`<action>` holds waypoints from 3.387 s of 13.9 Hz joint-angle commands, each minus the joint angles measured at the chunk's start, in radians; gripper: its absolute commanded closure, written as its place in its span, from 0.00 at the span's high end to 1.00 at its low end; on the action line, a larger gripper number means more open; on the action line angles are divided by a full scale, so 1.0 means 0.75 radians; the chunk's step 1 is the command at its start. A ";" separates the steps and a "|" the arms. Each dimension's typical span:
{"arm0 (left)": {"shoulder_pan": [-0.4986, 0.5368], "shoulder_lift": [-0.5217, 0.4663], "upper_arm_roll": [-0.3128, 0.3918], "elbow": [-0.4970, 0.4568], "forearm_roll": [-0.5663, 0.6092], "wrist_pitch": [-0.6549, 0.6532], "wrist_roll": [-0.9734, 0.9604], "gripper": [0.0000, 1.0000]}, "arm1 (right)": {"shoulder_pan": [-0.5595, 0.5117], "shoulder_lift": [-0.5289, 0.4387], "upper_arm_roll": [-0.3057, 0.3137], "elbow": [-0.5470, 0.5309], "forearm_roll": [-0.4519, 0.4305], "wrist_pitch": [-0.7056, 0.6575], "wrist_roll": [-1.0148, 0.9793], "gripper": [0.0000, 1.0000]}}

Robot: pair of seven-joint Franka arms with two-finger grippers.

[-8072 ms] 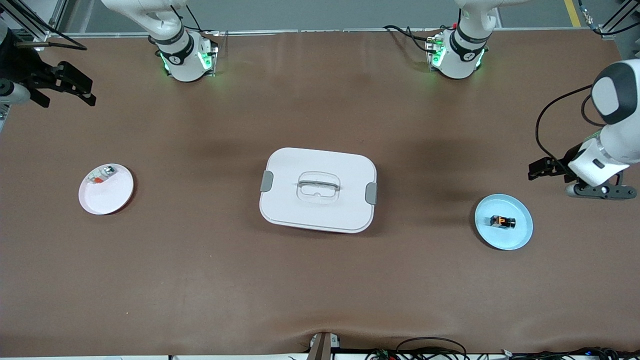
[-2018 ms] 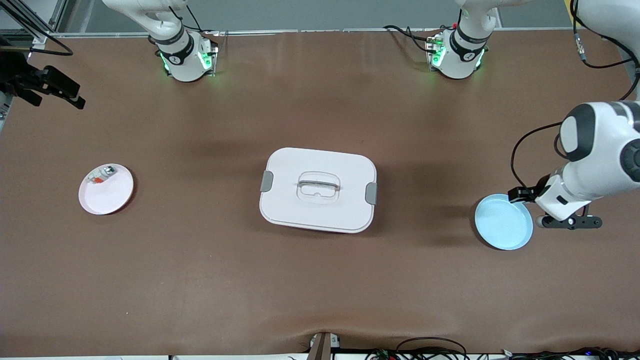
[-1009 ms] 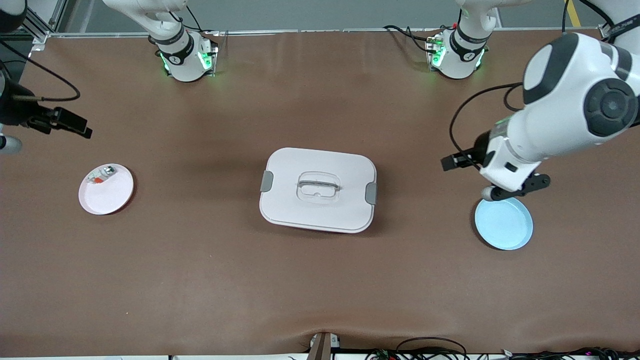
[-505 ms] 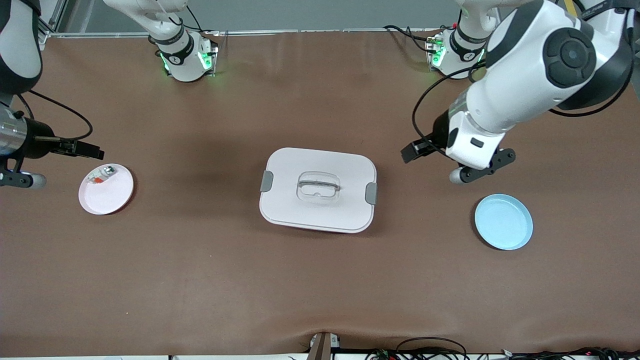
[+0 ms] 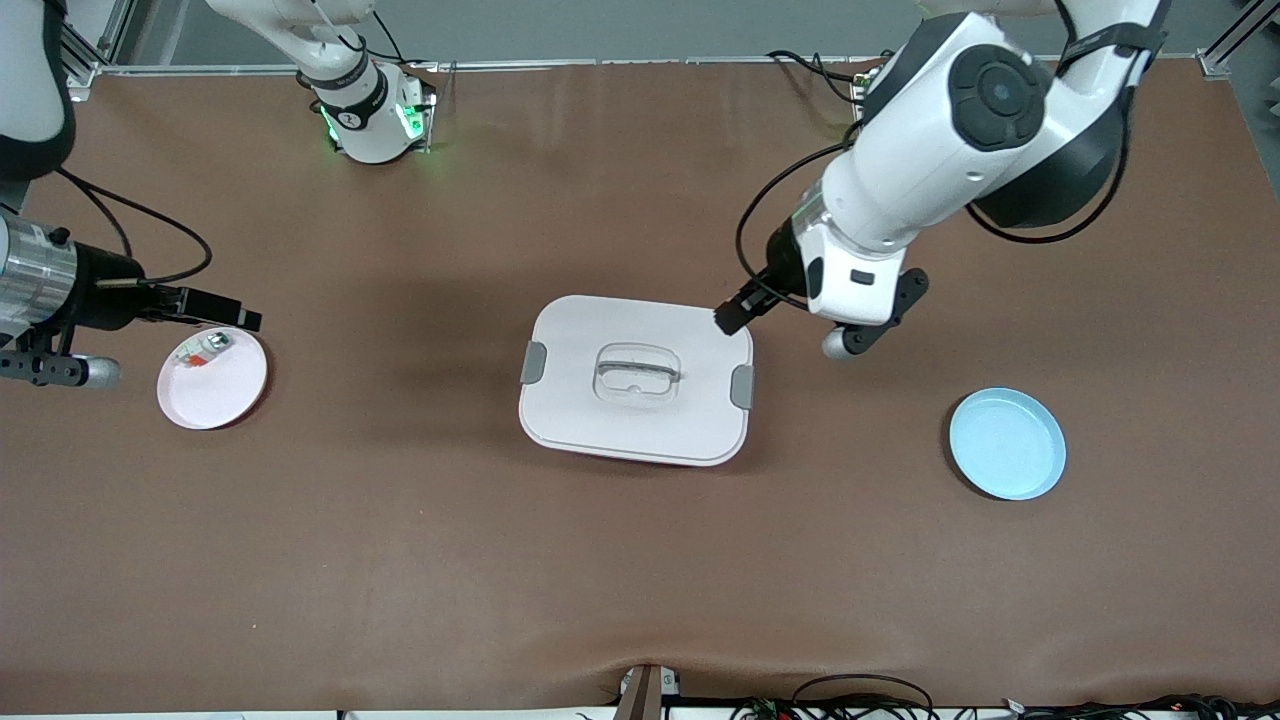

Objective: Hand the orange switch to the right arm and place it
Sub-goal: 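Carry the switch over the white box while the right gripper approaches, then close the right gripper on the switch held by the left gripper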

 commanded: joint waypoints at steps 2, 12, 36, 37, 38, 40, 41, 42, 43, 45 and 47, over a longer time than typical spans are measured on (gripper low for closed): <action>-0.075 0.088 -0.003 0.034 -0.054 0.128 -0.146 0.29 | 0.049 -0.102 0.005 -0.040 0.171 0.032 0.168 1.00; -0.274 0.235 0.001 0.040 -0.054 0.531 -0.575 0.29 | 0.372 -0.507 0.007 -0.668 0.442 0.800 0.312 1.00; -0.282 0.237 0.005 0.040 -0.054 0.591 -0.712 0.29 | 0.792 -0.074 0.005 -0.494 0.953 1.386 -0.289 1.00; -0.282 0.235 0.005 0.040 -0.054 0.591 -0.714 0.29 | 0.802 -0.072 0.005 -0.494 1.027 1.386 -0.356 1.00; -0.280 0.233 0.005 0.040 -0.056 0.589 -0.717 0.29 | 0.806 -0.064 0.005 -0.494 1.080 1.386 -0.416 1.00; -0.280 0.231 0.005 0.040 -0.054 0.589 -0.727 0.29 | 0.817 -0.058 0.005 -0.494 1.112 1.384 -0.467 1.00; -0.278 0.231 0.003 0.040 -0.056 0.591 -0.727 0.29 | 0.817 -0.057 0.005 -0.494 1.112 1.384 -0.484 1.00; -0.278 0.229 0.005 0.040 -0.056 0.589 -0.729 0.29 | 0.819 -0.053 0.003 -0.496 1.112 1.382 -0.514 1.00; -0.276 0.227 0.003 0.040 -0.056 0.591 -0.729 0.29 | 0.819 -0.043 0.005 -0.501 1.112 1.382 -0.549 1.00; -0.274 0.227 0.003 0.040 -0.056 0.589 -0.741 0.29 | 0.819 -0.031 0.003 -0.505 1.112 1.382 -0.584 1.00; -0.274 0.227 0.001 0.040 -0.056 0.591 -0.743 0.29 | 0.817 -0.017 0.003 -0.503 1.114 1.386 -0.605 1.00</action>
